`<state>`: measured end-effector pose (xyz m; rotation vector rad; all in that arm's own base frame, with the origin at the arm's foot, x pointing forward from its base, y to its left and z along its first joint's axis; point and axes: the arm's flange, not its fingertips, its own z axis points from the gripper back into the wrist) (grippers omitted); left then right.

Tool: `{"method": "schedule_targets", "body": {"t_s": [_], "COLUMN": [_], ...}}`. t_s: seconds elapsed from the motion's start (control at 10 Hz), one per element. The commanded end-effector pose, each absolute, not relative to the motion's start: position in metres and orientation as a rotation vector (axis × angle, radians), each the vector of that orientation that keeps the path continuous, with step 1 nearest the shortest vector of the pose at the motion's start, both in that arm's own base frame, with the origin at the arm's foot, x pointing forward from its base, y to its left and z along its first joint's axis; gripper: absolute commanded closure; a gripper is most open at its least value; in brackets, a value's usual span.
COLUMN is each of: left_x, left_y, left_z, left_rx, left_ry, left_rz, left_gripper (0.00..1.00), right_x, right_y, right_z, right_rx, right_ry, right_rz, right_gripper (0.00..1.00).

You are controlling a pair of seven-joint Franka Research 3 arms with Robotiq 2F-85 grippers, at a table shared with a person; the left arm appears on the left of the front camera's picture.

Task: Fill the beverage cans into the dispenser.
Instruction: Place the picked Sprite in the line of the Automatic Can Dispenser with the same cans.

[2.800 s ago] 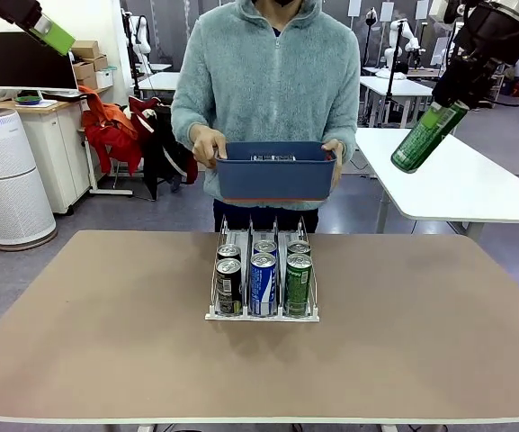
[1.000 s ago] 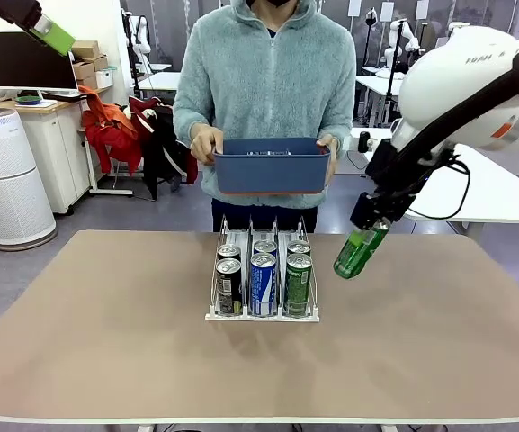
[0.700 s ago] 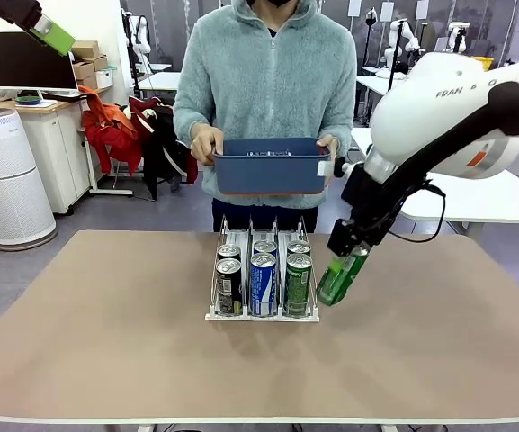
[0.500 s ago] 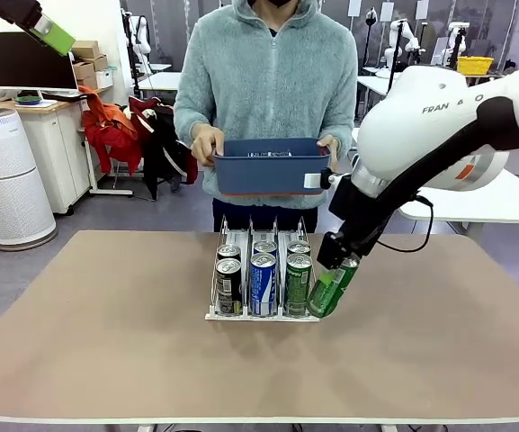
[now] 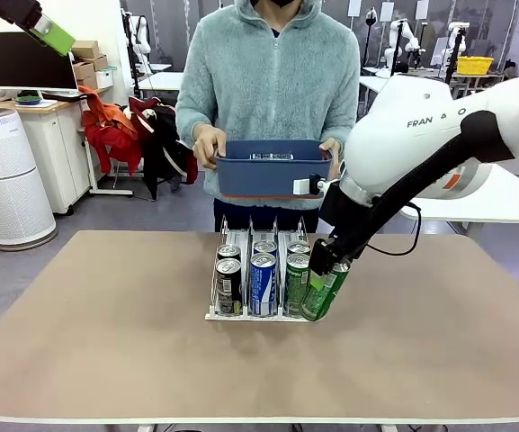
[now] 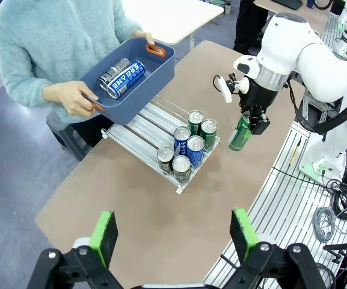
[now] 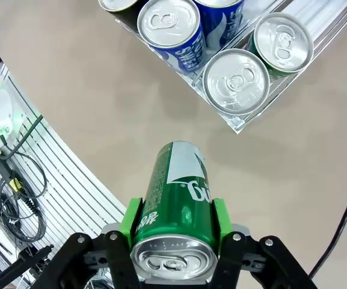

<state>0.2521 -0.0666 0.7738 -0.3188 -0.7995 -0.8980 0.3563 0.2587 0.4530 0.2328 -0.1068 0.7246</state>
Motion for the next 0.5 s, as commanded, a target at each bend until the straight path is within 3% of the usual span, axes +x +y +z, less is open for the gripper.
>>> {"method": "schedule_targets", "body": {"t_s": [0.0,0.4], "left_x": [0.252,0.252], "left_y": [-0.066,-0.066], "left_z": [0.771,0.771], "left_rx": [-0.312,-0.312], "left_ry": [-0.8,-0.8], "left_rz": [-0.905,-0.905], "left_gripper": [0.0,0.0], "right_x": [0.355,0.378], "right_y": [0.261,0.276], "right_z": [0.453,0.427], "right_rx": [0.231,0.194], "right_ry": [-0.106,-0.144], "right_rz": [0.731,0.69], "right_gripper": [0.42,0.42]}}
